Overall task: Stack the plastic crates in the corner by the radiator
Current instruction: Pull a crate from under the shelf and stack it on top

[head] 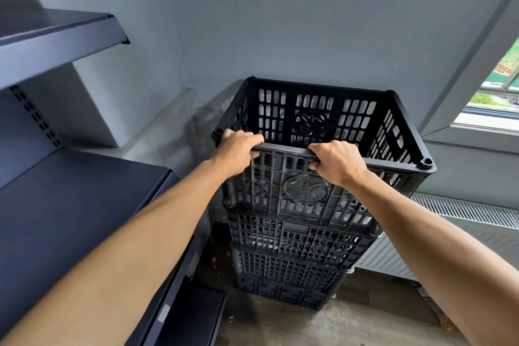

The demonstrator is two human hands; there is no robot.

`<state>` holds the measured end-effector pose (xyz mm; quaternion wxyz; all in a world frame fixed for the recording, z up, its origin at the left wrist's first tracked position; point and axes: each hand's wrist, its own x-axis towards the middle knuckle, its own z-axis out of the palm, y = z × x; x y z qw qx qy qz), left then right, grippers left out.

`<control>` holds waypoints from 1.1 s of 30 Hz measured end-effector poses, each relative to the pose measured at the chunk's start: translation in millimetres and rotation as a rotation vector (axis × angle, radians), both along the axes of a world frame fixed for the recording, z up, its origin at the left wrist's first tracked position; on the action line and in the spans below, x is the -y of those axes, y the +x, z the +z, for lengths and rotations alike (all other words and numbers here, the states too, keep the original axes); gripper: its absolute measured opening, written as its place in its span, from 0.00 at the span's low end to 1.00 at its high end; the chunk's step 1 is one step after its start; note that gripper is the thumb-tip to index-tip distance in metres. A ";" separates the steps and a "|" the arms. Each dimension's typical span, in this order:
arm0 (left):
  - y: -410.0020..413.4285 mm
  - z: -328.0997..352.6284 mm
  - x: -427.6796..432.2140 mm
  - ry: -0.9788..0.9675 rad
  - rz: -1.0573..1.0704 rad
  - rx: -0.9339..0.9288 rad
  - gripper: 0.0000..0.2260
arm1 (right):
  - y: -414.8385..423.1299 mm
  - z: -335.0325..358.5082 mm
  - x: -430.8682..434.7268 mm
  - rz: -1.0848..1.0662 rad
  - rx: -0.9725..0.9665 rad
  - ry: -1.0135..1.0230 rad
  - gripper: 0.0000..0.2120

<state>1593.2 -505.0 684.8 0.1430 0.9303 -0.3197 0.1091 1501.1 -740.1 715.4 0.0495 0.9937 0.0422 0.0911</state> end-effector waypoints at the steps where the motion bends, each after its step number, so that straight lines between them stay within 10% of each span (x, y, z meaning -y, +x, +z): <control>1: 1.5 0.7 0.0 0.002 0.000 -0.005 0.07 | 0.6 0.0 -0.9 0.000 0.007 -0.002 0.09; 33: -42.3 -15.7 13.0 -0.069 0.056 0.116 0.05 | -42.0 -6.0 7.1 0.006 0.013 -0.026 0.08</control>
